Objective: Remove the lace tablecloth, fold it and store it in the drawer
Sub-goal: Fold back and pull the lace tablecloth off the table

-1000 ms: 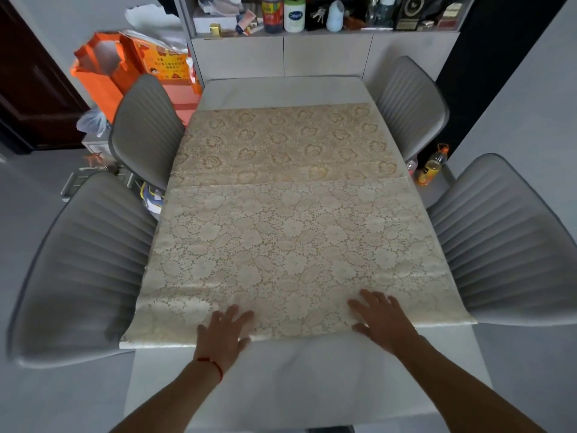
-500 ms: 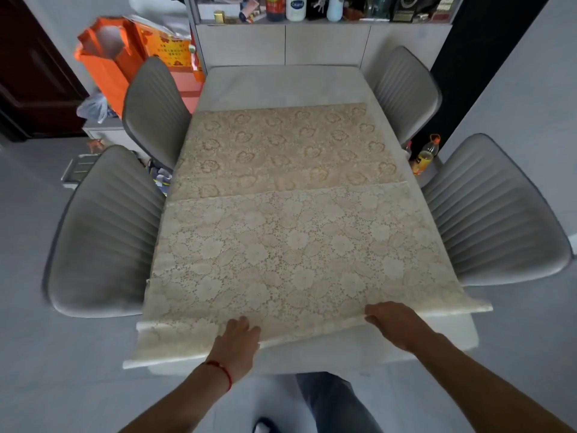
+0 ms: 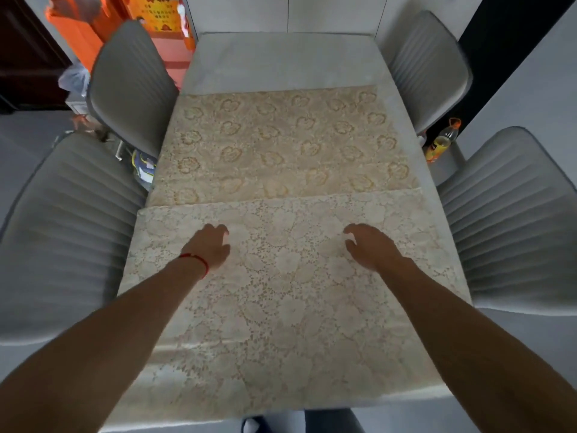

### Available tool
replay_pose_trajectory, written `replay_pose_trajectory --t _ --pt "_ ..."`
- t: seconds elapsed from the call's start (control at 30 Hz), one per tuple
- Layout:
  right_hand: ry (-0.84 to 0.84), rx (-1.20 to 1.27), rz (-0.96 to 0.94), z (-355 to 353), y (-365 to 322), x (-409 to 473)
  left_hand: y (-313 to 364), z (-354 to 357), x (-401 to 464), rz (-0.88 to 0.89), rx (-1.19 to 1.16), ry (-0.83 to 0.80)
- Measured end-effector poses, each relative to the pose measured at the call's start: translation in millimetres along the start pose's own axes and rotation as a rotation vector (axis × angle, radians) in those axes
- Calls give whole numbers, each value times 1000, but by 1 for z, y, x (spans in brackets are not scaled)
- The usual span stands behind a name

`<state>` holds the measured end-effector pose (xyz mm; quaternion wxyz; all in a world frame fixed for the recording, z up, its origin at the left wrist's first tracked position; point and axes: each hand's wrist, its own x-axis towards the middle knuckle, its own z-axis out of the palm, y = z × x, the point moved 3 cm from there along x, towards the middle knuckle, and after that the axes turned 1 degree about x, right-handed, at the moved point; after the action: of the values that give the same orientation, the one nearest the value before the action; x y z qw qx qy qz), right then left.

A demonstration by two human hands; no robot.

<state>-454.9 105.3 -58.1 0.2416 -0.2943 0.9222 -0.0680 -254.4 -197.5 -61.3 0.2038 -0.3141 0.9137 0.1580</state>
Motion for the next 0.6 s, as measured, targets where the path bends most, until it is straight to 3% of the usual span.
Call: replay_pose_trajectory --t 0.2,0.33,0.5,0.6 --pt "35 -51 -35 -23 26 109 6 -19 87 -17 -69 22" --pt "86 -233 -116 -31 41 142 10 -14 105 7 71 42" --pt "-52 -239 -143 -43 45 162 3 -22 118 16 153 -29" --pt "-80 -170 -201 -45 47 161 3 -24 119 86 42 6"
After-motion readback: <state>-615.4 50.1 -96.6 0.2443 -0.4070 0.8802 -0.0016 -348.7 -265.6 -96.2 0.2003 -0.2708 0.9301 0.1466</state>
